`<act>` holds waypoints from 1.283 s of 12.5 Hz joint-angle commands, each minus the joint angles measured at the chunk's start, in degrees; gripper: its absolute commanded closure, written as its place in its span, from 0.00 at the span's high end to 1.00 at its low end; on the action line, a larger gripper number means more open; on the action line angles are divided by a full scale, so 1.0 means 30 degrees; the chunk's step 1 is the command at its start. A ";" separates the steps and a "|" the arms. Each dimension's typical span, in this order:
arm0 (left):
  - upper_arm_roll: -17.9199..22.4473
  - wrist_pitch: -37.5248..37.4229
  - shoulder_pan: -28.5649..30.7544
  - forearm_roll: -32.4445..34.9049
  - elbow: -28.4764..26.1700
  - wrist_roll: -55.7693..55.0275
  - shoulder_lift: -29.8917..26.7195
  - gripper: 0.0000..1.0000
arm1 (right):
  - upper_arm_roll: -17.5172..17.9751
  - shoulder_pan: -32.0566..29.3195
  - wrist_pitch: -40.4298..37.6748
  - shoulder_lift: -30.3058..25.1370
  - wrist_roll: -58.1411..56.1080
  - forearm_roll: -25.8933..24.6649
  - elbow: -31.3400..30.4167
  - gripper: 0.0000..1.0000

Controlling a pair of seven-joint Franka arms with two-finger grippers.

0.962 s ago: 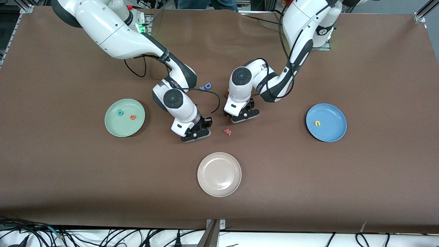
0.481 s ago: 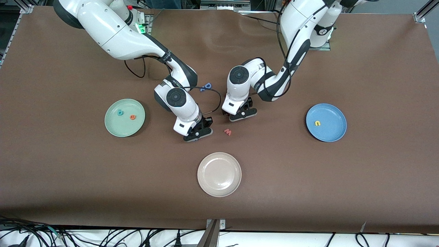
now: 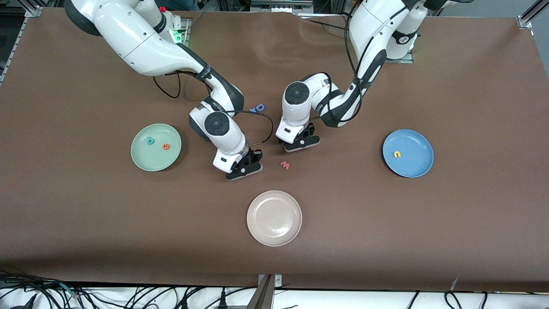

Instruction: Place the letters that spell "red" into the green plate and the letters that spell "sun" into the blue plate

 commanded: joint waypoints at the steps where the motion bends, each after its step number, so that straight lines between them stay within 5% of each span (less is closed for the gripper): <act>1: 0.0214 -0.0140 -0.0290 0.0789 0.0521 -0.0194 0.0313 0.60 | 0.0705 -0.0850 -0.2455 -0.1042 -0.0483 -0.0243 0.0046 0.00; 8: 0.0272 -0.0170 -0.0290 0.0819 0.0521 -0.0194 0.0284 0.56 | 0.5538 -0.8313 -0.8930 -0.1661 -0.7649 -0.0126 0.0075 0.00; 13: 0.0390 -0.0170 -0.0290 0.1227 0.0521 -0.0194 0.0284 0.49 | 0.5719 -1.0696 -1.4294 -0.3208 -0.9508 -0.0184 -0.0392 0.00; 16: 0.0536 -0.0170 -0.0290 0.1258 0.0521 -0.0194 0.0284 0.49 | 0.4988 -1.2040 -1.4011 -0.3537 -0.9973 -0.0680 -0.1415 0.00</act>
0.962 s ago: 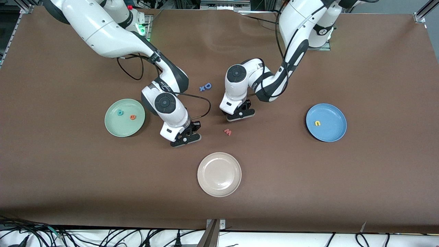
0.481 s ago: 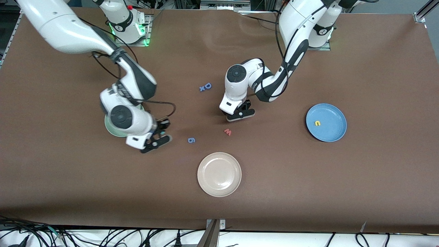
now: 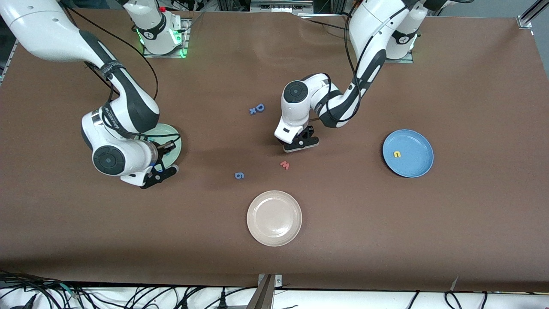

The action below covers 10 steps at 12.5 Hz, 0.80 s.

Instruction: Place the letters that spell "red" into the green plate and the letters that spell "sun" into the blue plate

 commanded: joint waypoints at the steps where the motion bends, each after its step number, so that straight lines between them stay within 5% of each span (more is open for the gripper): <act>1: 0.0416 -0.0178 -0.0248 0.0742 0.0379 -0.0194 0.0264 0.48 | -0.0523 -0.1552 0.1146 -0.0607 -0.0957 -0.0534 -0.1949 0.00; 8: 0.0533 -0.0149 -0.0219 0.0772 0.0379 0.0069 0.0264 0.23 | -0.2049 -0.1732 0.3996 -0.0082 -0.0874 -0.1092 -0.3626 0.01; 10: 0.0853 -0.0207 -0.0102 0.0743 0.0350 0.0798 0.0119 0.15 | -0.2050 -0.1732 0.3968 0.0066 -0.0669 -0.1063 -0.3597 0.48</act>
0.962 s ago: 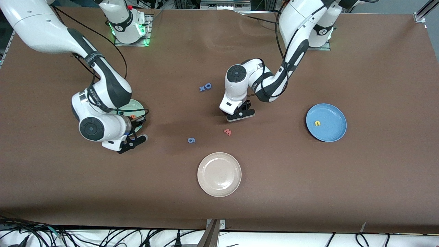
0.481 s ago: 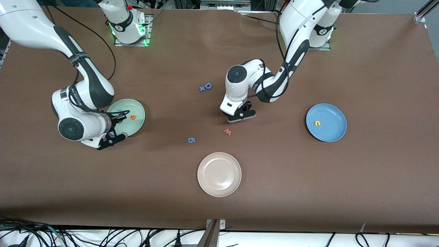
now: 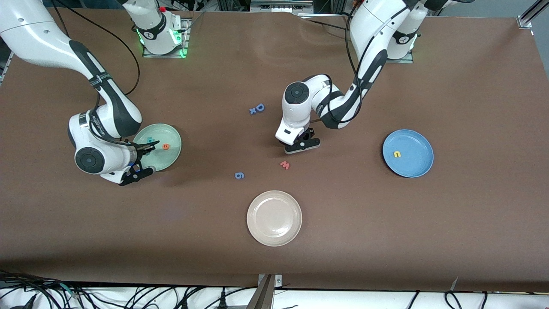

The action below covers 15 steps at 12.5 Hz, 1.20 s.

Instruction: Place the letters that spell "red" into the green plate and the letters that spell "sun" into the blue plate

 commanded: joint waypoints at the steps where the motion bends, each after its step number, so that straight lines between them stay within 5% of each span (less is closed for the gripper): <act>1: 0.0684 -0.0326 0.0024 0.0698 0.0191 0.1007 -0.0055 0.12 | 0.0126 -0.0119 0.0120 -0.0048 0.0163 -0.0257 -0.0138 0.84; 3: 0.0772 -0.0996 0.0578 0.0464 0.0017 0.2525 -0.0842 0.04 | 0.0271 -0.0119 -0.0027 -0.0164 0.0192 -0.0227 -0.0020 0.99; 9: 0.1884 -0.2788 0.4531 -0.3021 -0.1885 1.5263 -0.3948 0.05 | 0.3637 -0.0089 -0.4271 -0.0663 0.4791 -0.0198 0.3080 1.00; 15: 0.3788 -0.2847 0.7198 -0.3052 -0.4550 2.5049 -0.5826 0.05 | 0.5017 -0.0119 -0.8983 -0.1864 0.4617 0.0180 0.7564 1.00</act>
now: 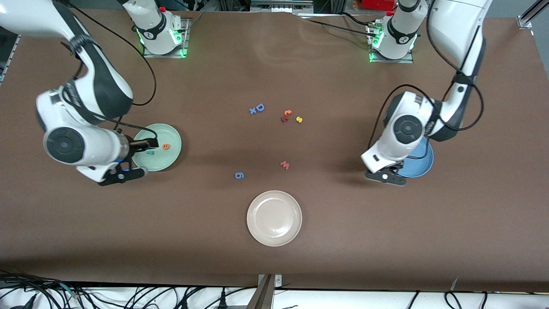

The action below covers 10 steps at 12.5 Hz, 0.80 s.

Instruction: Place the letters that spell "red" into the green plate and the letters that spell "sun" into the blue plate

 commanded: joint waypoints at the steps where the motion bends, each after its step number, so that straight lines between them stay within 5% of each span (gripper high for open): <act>1: 0.0386 -0.0159 0.0882 -0.0540 -0.2031 0.3986 -0.1161 0.05 | 0.0171 0.0012 -0.2151 -0.0636 -0.0030 0.1056 0.1667 1.00; 2: 0.0561 -0.0189 0.1234 -0.0512 -0.2384 0.4926 -0.1336 0.05 | -0.1137 0.0825 -0.2562 -0.1425 -0.0089 0.1877 0.1905 1.00; 5: 0.1468 -0.0189 0.1910 -0.0541 -0.3001 0.7595 -0.1337 0.05 | -0.8012 0.3900 -0.3387 -0.4441 -0.0148 0.6353 0.2230 1.00; 7: 0.1850 -0.0189 0.2116 -0.0541 -0.3149 0.8447 -0.1221 0.05 | -1.2789 0.7088 -0.3008 -0.5704 -0.0876 0.7450 0.2143 1.00; 8: 0.1852 -0.0160 0.2146 -0.0541 -0.3178 0.8509 -0.1017 0.06 | -1.3826 0.7944 -0.2513 -0.6232 -0.1055 0.7365 0.1910 1.00; 10: 0.1881 -0.0130 0.2146 -0.1092 -0.3120 0.8480 -0.0694 0.27 | -1.4450 0.8216 -0.0671 -0.7810 -0.1637 0.7276 0.0045 1.00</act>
